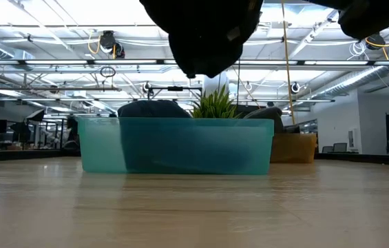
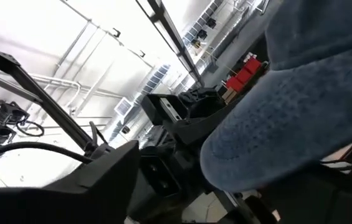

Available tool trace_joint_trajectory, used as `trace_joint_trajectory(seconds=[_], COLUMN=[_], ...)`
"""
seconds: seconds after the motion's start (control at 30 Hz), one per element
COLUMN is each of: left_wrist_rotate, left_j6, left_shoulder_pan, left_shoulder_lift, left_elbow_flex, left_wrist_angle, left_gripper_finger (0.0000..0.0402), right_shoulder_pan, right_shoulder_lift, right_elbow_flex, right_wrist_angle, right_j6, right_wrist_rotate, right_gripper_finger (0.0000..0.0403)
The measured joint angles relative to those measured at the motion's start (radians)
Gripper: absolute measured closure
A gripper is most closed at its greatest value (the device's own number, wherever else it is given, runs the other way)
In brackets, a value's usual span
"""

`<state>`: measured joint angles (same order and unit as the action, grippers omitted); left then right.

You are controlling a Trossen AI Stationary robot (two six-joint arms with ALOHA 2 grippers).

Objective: Pick & Place hat
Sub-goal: Put the top blue cap into the green bin

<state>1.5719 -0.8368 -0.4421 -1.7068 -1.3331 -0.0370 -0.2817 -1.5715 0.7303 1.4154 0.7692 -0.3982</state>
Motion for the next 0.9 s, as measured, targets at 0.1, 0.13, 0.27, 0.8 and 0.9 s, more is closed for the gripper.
trace_joint_trajectory(seconds=[0.1, 0.13, 0.27, 0.8, 0.9], left_wrist_rotate=[0.000, -0.001, -0.002, 0.001, 0.001], left_j6=[0.001, 0.004, 0.010, 0.023, 0.030], left_shoulder_pan=[0.002, 0.000, -0.013, -0.099, -0.138], left_shoulder_lift=[-0.007, -0.007, -0.007, 0.005, 0.022], left_elbow_flex=[0.000, 0.000, 0.000, 0.000, 0.001], left_wrist_angle=[-0.001, 0.000, 0.001, -0.016, -0.027], left_gripper_finger=[0.0394, 0.0394, 0.0394, 0.0283, 0.0235], right_shoulder_pan=[0.000, 0.000, 0.000, -0.001, 0.007], right_shoulder_lift=[0.000, 0.000, 0.000, 0.012, 0.013], right_elbow_flex=[0.000, 0.000, 0.000, -0.002, -0.002], right_wrist_angle=[-0.003, -0.003, -0.008, -0.017, -0.005], right_j6=[-0.014, -0.024, -0.053, -0.257, -0.271], right_wrist_rotate=[-0.001, -0.001, 0.002, 0.169, 0.192], right_gripper_finger=[0.0142, 0.0162, 0.0256, 0.0402, 0.0402])
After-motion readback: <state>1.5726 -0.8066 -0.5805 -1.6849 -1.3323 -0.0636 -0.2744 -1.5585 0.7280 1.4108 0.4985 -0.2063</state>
